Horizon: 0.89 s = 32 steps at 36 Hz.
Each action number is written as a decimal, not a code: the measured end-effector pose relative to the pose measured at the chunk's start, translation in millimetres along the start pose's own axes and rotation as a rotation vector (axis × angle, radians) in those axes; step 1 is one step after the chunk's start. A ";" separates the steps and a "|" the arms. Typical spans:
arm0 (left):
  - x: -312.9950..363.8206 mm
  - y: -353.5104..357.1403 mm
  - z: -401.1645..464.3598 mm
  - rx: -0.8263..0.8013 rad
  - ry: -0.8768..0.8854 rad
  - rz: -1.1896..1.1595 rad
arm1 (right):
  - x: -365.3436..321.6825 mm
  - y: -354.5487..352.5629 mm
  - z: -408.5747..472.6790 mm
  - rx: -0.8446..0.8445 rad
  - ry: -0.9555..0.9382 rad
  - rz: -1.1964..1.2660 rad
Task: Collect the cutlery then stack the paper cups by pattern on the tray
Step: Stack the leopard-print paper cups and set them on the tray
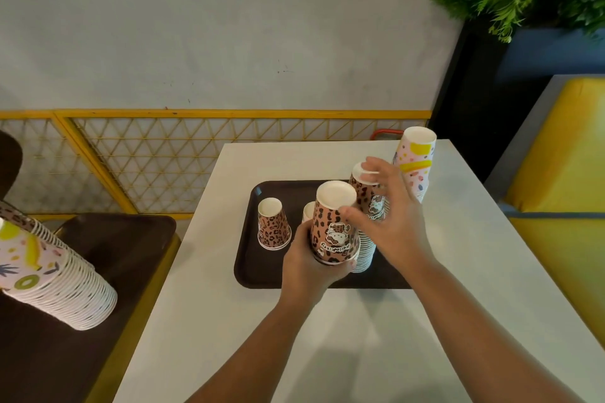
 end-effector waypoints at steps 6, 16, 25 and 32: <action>34.5 -5.1 0.3 0.026 0.142 0.012 | -5.7 16.2 -10.5 -0.175 0.034 -0.011; 77.3 -14.1 5.3 -0.027 0.341 -0.149 | -27.1 -24.6 11.9 0.085 -0.018 0.074; 80.4 -2.3 35.1 -0.008 0.158 -0.265 | -21.5 -43.4 47.3 0.263 0.009 0.081; 55.9 19.7 52.4 -0.049 -0.020 -0.315 | 22.4 -16.9 46.1 0.193 0.103 0.055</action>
Point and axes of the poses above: each hand's wrist, its own z-axis towards the middle knuckle, its own y-axis out of the palm, x = y × z, the point moved 5 cm from there along z, towards the middle knuckle, and after that the axes turned 6 degrees about -x, right-handed, at the moved point
